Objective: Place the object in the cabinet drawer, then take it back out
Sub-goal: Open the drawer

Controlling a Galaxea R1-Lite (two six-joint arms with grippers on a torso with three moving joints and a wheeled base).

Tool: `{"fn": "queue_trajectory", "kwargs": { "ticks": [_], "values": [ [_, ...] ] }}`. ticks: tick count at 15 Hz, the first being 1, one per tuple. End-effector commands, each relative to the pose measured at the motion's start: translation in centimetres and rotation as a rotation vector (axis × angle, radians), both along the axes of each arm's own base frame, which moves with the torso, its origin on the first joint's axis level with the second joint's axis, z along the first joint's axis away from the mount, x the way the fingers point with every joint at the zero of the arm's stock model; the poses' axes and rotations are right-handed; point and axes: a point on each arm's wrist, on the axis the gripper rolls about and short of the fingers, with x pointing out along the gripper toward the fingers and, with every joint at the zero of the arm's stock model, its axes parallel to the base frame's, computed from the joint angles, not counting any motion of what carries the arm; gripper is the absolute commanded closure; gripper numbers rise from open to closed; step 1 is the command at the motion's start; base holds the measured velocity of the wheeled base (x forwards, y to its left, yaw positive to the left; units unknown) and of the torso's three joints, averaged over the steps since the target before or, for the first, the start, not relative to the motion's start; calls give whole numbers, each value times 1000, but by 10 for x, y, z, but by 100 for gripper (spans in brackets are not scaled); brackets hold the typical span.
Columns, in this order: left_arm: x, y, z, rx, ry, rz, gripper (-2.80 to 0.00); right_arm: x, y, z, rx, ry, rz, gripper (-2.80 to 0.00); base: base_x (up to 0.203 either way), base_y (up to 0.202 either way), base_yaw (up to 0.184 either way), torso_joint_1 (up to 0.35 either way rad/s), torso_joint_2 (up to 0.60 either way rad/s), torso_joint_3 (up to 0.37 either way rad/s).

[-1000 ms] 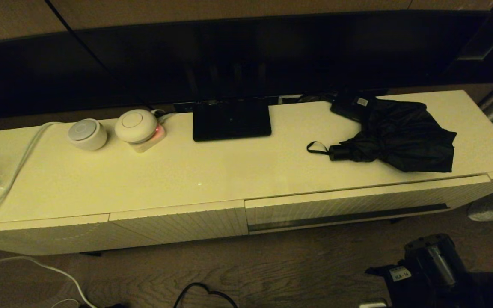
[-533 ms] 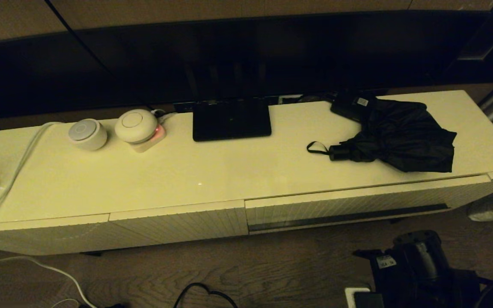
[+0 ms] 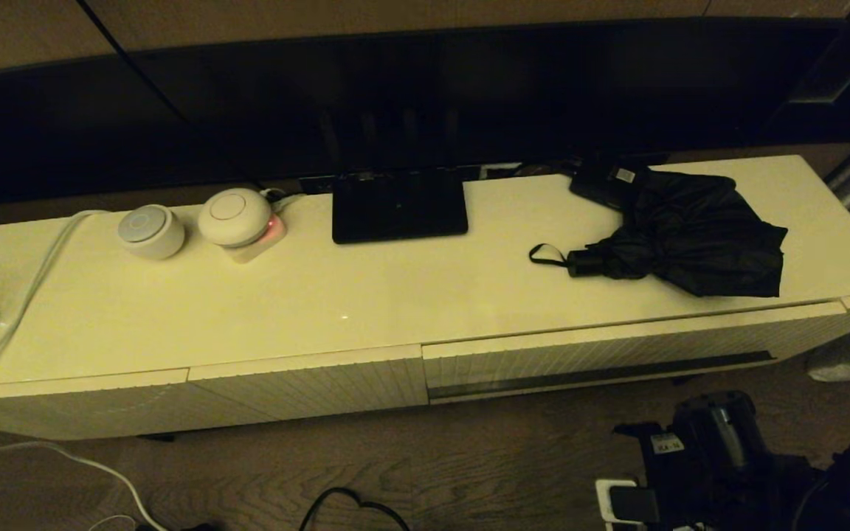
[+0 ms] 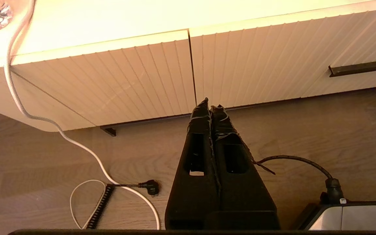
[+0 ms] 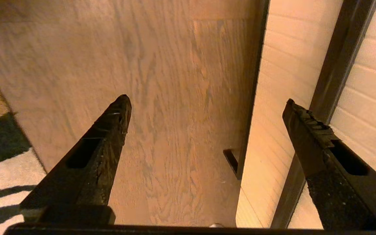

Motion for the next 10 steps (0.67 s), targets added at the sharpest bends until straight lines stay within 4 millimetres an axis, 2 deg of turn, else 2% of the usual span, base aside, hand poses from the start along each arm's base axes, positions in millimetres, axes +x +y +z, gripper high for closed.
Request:
{"fn": "queue_trajectory", "kwargs": {
  "ticks": [1, 10],
  "values": [
    [0, 0, -1, 0, 3, 0, 0, 6, 1, 0, 3, -20, -1, -280, 0, 0, 0, 0, 0, 0],
    [0, 0, -1, -1, 3, 0, 0, 33, 4, -1, 27, -84, -22, -280, 0, 0, 0, 0, 0, 0]
  ]
}}
